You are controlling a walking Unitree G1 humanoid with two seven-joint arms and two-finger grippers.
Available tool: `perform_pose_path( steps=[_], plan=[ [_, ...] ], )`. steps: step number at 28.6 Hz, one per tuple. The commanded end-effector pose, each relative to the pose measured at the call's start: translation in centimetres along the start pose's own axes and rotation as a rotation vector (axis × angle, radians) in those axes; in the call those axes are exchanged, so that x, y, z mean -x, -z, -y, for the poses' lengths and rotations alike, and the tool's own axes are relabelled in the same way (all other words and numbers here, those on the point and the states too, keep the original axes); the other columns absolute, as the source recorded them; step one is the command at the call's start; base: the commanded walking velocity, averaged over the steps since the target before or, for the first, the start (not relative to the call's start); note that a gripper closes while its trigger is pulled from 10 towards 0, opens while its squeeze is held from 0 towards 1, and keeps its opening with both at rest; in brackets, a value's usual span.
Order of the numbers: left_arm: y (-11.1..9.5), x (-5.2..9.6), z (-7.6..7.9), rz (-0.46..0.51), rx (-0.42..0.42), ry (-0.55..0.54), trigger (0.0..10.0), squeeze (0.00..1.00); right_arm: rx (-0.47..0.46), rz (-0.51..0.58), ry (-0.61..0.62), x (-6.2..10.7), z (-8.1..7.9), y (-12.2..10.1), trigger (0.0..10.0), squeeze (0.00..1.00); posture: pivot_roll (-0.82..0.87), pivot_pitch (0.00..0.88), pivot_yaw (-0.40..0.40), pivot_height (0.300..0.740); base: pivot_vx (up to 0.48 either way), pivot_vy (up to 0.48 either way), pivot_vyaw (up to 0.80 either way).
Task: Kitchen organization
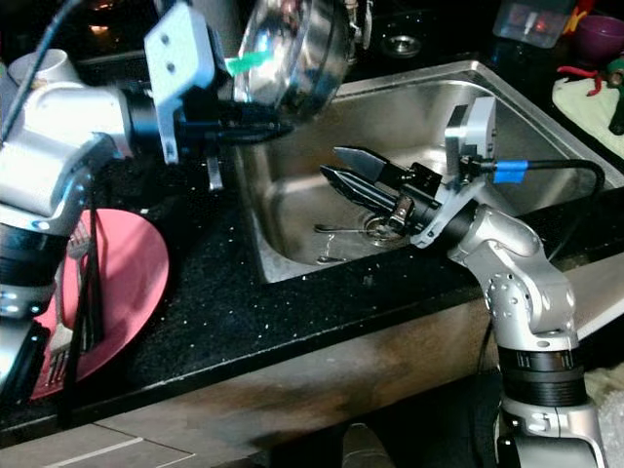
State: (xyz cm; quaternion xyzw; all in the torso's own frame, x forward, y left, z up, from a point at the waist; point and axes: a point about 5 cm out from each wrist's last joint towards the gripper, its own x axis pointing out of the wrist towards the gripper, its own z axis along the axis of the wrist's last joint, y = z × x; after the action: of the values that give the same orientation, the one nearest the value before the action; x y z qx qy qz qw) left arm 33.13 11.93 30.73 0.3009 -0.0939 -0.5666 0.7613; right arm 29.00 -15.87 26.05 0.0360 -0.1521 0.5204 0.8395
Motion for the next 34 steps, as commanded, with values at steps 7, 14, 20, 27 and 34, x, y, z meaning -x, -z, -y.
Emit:
perform_pose_path(
  steps=[7, 14, 20, 27, 34],
  plan=[
    [1.4, -1.3, 1.1, 0.032, 0.029, 0.095, 10.0, 0.00, 0.028, 0.001, 0.018, 0.2, 0.1, -0.4, 10.0, 0.00, -0.03, 0.112, 0.038, 0.740, 0.000, 0.000, 0.00],
    [2.2, -2.4, 0.9, 0.028, 0.020, 0.111, 10.0, 0.00, 0.049, -0.026, 0.049, 0.9, 0.2, -0.5, 10.0, 0.00, -0.05, 0.122, 0.050, 0.740, 0.000, 0.000, -0.52],
    [2.8, -3.5, 0.5, 0.005, -0.001, 0.099, 10.0, 0.00, 0.046, -0.029, 0.074, 1.4, 0.3, -0.6, 10.0, 0.00, -0.05, 0.141, 0.057, 0.740, 0.000, 0.000, 0.00],
    [3.8, -4.6, 0.5, -0.045, -0.008, 0.105, 10.0, 0.00, 0.047, -0.033, 0.082, 1.5, 0.3, -0.6, 10.0, 0.00, -0.05, 0.151, 0.061, 0.740, 0.000, 0.000, 0.00],
    [5.0, -5.7, 0.7, -0.060, 0.010, 0.136, 10.0, 0.00, 0.046, -0.039, 0.081, 1.5, 0.0, -0.7, 10.0, 0.00, -0.06, 0.165, 0.063, 0.740, 0.000, 0.000, 0.00]
  ],
)
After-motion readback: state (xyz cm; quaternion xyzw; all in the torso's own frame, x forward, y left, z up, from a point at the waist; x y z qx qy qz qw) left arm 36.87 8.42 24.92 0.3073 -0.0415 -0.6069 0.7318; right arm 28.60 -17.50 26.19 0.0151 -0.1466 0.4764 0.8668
